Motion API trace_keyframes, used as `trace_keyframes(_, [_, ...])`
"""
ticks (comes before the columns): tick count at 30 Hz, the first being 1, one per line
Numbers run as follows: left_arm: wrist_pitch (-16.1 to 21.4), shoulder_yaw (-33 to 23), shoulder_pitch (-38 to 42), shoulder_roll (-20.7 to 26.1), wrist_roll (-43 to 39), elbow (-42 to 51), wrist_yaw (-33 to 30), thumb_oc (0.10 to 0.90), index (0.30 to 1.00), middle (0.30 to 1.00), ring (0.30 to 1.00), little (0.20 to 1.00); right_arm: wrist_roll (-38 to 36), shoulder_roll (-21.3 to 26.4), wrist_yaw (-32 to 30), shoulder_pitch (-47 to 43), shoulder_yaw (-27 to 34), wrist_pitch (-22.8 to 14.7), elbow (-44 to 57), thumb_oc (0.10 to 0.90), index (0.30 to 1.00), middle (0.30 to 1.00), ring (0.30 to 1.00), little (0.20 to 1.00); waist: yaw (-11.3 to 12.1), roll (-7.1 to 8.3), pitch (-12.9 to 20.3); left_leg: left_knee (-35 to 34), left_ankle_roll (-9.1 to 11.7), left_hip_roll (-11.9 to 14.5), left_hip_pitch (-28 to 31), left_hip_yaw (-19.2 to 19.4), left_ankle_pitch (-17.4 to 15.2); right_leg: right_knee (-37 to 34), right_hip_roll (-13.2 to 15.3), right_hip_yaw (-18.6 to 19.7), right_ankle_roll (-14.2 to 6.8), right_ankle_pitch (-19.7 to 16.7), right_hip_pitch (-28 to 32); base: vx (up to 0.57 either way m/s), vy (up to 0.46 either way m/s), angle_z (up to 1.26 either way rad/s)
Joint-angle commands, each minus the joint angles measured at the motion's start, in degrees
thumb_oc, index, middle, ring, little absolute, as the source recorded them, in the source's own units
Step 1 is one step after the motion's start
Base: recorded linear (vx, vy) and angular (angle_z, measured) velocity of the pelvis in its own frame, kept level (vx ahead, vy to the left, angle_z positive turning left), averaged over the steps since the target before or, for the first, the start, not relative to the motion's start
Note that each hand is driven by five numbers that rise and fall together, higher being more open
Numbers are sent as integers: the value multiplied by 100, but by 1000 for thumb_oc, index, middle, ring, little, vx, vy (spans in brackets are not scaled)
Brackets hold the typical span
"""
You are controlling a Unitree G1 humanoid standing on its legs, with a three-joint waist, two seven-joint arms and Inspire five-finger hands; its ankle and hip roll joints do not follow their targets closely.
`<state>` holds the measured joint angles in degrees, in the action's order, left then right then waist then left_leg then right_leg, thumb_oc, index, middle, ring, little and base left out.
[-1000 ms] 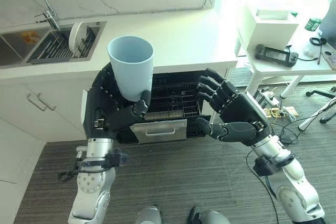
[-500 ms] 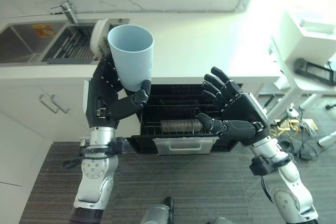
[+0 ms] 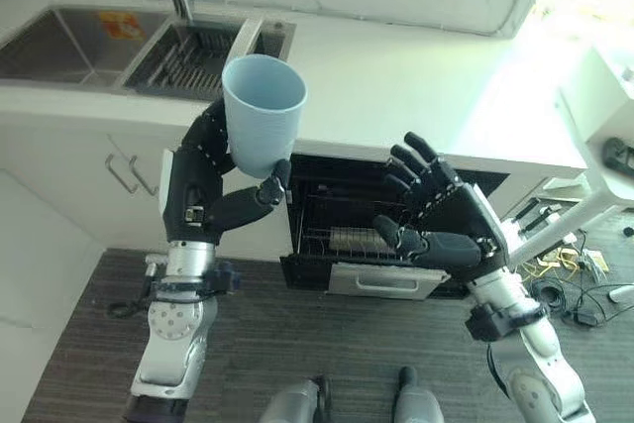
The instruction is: Place the dishes in the dishwasher.
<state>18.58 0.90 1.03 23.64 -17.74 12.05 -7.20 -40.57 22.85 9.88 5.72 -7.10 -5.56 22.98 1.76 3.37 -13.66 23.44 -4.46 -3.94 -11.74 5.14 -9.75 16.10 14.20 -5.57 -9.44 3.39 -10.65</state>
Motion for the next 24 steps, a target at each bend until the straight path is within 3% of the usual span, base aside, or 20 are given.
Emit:
trace_keyframes(1, [432,27,287,229,-4,948,-243,400,300,300,300,300,-315,170,-12,-641,370,-193,470,800,900,900,900,900,-84,29,416,-625,637,1175,735,-54,-352,109,-126,-439,-1,336,311,158,-494,-8])
trace_keyframes(2, [389,6,229,244,51,956,-317,400,300,300,300,300,-394,282,40,-677,456,-59,466,800,900,900,900,900,-99,17,447,-625,753,1391,771,48,-281,109,-199,-513,94,406,374,151,-471,-12])
trace_keyframes(4, [346,2,229,238,90,950,-381,400,300,300,300,300,-433,344,100,-699,525,-24,441,800,900,900,900,900,-121,5,453,-625,829,1540,777,127,-191,109,-248,-578,159,430,405,61,-243,-11])
trace_keyframes(6, [354,87,317,244,305,821,-540,400,300,300,300,300,-611,455,204,-722,700,2,394,800,900,900,900,900,-229,1,462,-625,973,1852,756,402,15,109,-310,-699,261,468,464,19,-219,0])
trace_keyframes(8, [371,168,377,233,329,743,-554,400,300,300,300,300,-722,499,210,-705,778,35,423,800,900,900,900,900,-293,-8,458,-625,1012,1959,745,606,101,109,-310,-798,276,479,500,-6,-142,31])
trace_keyframes(9, [417,278,462,198,378,619,-501,400,300,300,300,300,-812,537,222,-692,834,33,435,800,900,900,900,900,-389,-29,445,-625,1049,2069,722,904,161,109,-291,-929,277,513,533,-8,-69,67])
trace_keyframes(11, [494,373,567,170,434,473,-520,400,300,300,300,300,-793,535,252,-748,829,23,381,800,900,900,900,900,-461,-71,426,-625,1090,2138,749,1024,149,109,-290,-1016,266,552,581,-38,-39,70])
trace_keyframes(14, [816,667,856,221,1009,34,-1117,400,300,300,300,300,-717,569,322,-1140,675,37,149,800,900,900,900,900,-491,-178,474,-625,1076,1882,658,633,42,109,-351,-822,285,537,487,-72,44,32])
trace_keyframes(24, [981,1110,1146,96,1543,-634,-1504,400,300,300,300,300,-948,260,107,-1352,388,-13,-49,800,900,900,900,900,-386,-169,668,-625,1035,1740,849,575,-190,109,-93,-917,86,498,645,22,33,3])
